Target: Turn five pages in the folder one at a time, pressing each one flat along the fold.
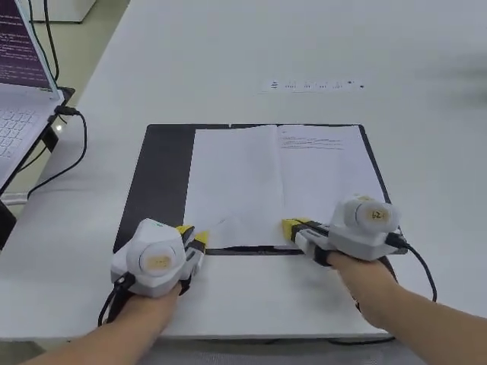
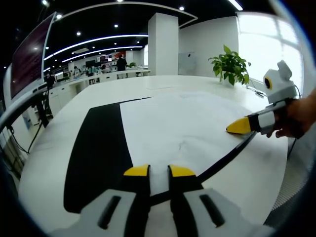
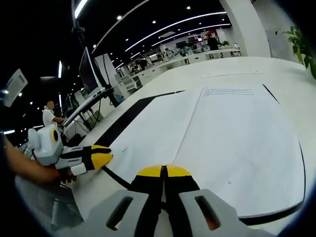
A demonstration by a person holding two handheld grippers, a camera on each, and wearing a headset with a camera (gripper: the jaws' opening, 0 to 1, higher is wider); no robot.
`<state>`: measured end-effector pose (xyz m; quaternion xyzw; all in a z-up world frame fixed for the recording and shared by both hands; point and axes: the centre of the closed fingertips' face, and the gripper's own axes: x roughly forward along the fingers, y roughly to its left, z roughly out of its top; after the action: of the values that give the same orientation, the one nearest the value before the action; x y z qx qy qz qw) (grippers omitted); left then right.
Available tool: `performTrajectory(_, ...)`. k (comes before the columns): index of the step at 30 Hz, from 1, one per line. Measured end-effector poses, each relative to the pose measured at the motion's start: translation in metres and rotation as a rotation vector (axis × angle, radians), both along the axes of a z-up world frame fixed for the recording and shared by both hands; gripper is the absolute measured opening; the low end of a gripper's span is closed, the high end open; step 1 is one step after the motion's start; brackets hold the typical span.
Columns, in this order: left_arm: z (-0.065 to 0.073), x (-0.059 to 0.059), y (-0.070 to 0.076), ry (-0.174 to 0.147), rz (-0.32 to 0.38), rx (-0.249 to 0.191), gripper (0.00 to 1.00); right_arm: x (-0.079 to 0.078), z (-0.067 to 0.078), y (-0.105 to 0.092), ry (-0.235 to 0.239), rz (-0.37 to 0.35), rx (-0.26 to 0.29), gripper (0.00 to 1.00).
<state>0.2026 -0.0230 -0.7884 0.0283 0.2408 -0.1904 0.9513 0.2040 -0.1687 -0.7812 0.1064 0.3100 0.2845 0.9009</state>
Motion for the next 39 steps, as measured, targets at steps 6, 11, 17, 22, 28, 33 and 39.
performTrajectory(6, 0.0, 0.0, 0.0, 0.001, 0.0, 0.001, 0.13, -0.024, 0.0, 0.002, 0.027, 0.062, -0.012, 0.0)
performTrajectory(11, 0.0, -0.001, 0.0, 0.001, -0.001, 0.002, 0.13, -0.035, -0.001, -0.001, 0.068, 0.069, 0.006, 0.0)
performTrajectory(17, 0.0, -0.001, 0.0, 0.005, 0.002, 0.005, 0.12, -0.05, 0.003, 0.001, 0.129, 0.083, 0.028, 0.0)
performTrajectory(22, 0.001, 0.001, 0.0, 0.028, 0.029, 0.0, 0.13, -0.054, 0.022, 0.001, 0.148, 0.042, 0.072, 0.0)
performTrajectory(28, 0.003, -0.003, -0.005, 0.135, 0.008, -0.045, 0.19, -0.055, 0.06, 0.0, 0.107, -0.015, 0.173, 0.0)
performTrajectory(33, 0.022, -0.012, -0.01, 0.189, -0.012, -0.073, 0.18, -0.055, 0.088, -0.022, 0.059, -0.089, 0.191, 0.0)
performTrajectory(39, 0.068, -0.03, -0.026, 0.271, 0.038, -0.339, 0.19, -0.063, 0.113, -0.05, 0.033, -0.099, 0.207, 0.0)
